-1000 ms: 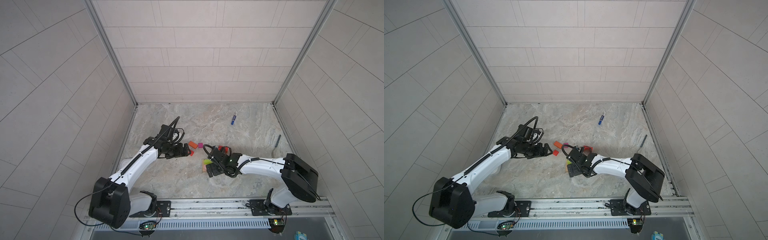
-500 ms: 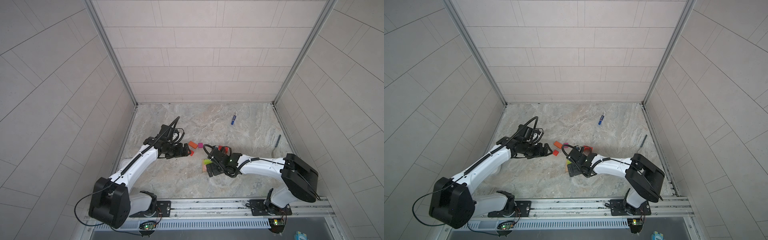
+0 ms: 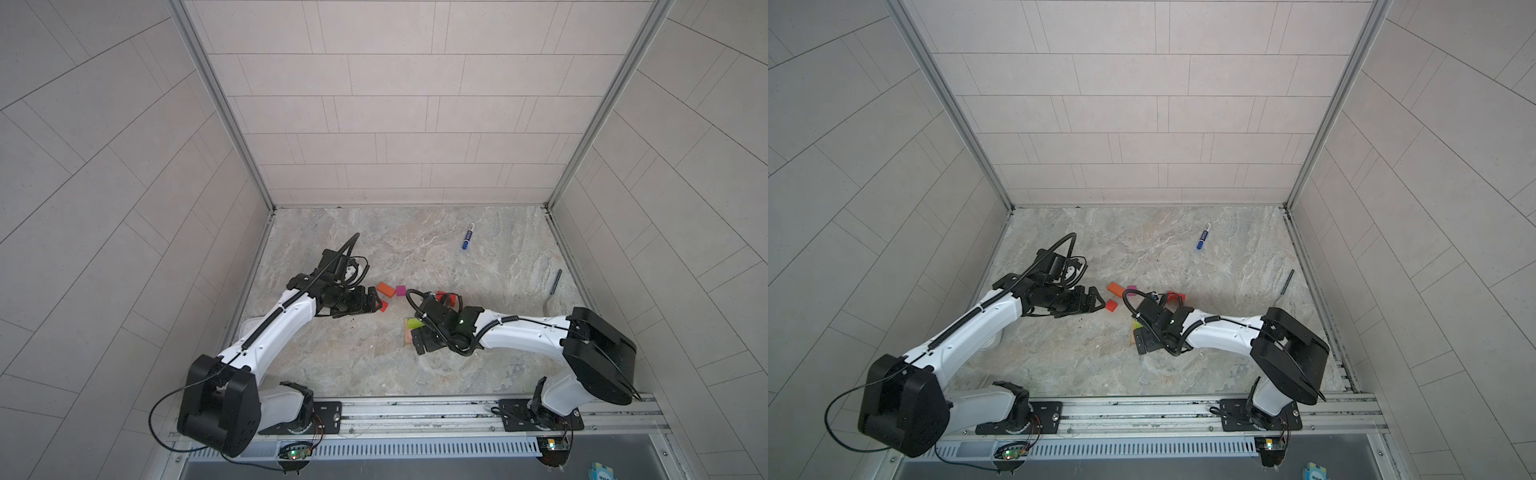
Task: Build the wood block tower
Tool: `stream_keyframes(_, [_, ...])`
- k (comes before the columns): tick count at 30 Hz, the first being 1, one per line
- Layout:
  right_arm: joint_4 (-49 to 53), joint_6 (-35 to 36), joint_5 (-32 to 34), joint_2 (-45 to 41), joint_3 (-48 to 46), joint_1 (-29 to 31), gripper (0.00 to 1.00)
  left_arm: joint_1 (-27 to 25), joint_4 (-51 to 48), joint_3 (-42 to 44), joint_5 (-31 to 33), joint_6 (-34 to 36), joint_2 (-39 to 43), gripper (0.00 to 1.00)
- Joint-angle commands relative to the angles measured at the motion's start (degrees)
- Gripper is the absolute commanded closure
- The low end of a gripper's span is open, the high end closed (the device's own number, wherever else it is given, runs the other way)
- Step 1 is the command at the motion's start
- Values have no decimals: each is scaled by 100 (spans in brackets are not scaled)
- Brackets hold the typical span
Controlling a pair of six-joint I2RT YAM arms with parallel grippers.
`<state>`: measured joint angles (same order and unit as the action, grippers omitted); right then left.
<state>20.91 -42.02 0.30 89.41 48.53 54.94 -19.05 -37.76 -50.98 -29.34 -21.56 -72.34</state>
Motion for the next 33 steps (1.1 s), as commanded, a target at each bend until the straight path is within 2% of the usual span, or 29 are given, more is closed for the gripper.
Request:
stream_keyframes(1, [27,51,-7,15,56,56,1,-27,5,-20,8,17,27,6])
stream_keyframes(33, [6,-131,271,244,218,56,0,-20,-3,-6,25,13,89,6])
